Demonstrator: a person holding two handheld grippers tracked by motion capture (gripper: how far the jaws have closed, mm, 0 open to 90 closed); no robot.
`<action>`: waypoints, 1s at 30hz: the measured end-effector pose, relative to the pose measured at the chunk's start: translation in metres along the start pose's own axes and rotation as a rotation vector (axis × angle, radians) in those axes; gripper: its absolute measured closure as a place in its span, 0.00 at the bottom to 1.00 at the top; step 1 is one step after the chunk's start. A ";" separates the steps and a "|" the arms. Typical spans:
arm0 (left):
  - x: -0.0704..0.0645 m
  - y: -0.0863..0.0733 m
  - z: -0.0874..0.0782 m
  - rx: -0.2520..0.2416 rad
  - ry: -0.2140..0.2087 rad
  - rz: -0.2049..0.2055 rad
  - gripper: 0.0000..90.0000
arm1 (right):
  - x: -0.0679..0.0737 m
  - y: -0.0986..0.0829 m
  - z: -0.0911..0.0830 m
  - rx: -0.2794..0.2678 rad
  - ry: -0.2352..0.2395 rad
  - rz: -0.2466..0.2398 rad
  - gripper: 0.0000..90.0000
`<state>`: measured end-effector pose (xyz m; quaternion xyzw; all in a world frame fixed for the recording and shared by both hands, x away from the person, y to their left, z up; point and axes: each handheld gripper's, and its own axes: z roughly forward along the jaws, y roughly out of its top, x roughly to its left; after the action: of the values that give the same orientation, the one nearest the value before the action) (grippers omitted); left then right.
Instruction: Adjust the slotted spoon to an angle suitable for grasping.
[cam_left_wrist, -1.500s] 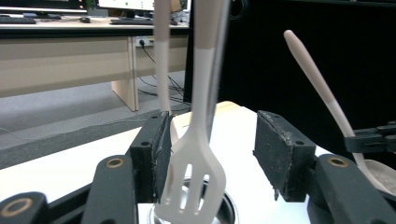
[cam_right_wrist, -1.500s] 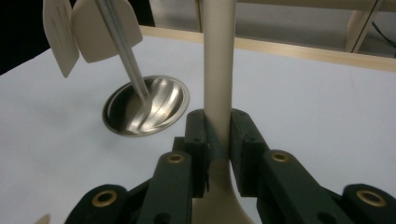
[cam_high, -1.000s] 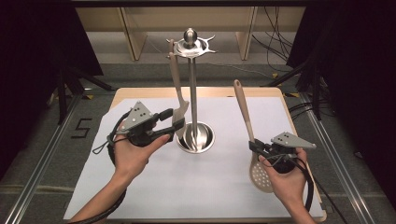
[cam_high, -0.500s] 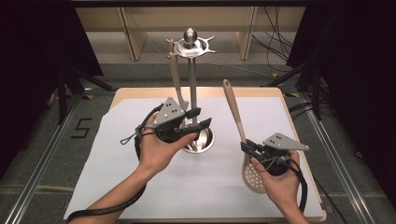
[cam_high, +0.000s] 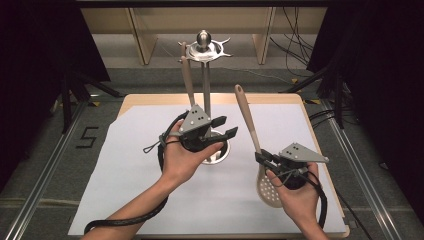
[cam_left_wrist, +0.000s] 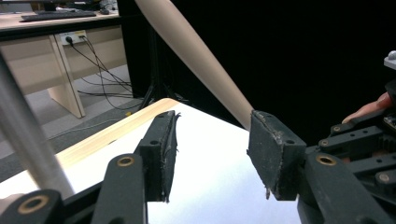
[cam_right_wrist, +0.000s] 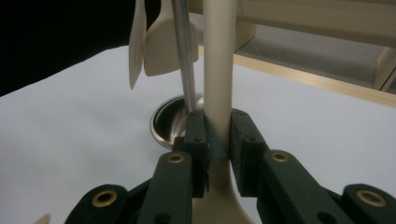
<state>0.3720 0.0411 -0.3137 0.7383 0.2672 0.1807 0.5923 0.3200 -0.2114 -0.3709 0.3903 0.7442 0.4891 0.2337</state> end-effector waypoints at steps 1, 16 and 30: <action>0.000 0.000 0.001 0.000 -0.004 0.001 0.57 | 0.000 0.000 0.001 -0.009 0.003 -0.015 0.88; -0.003 -0.007 0.014 0.000 -0.027 -0.091 0.55 | 0.007 0.003 0.001 -0.003 0.007 0.010 0.88; -0.003 -0.008 0.022 -0.010 -0.039 -0.153 0.53 | 0.010 0.004 0.003 -0.032 0.013 -0.035 0.88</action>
<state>0.3816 0.0234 -0.3268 0.7162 0.3104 0.1215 0.6131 0.3176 -0.2008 -0.3685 0.3703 0.7446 0.4991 0.2436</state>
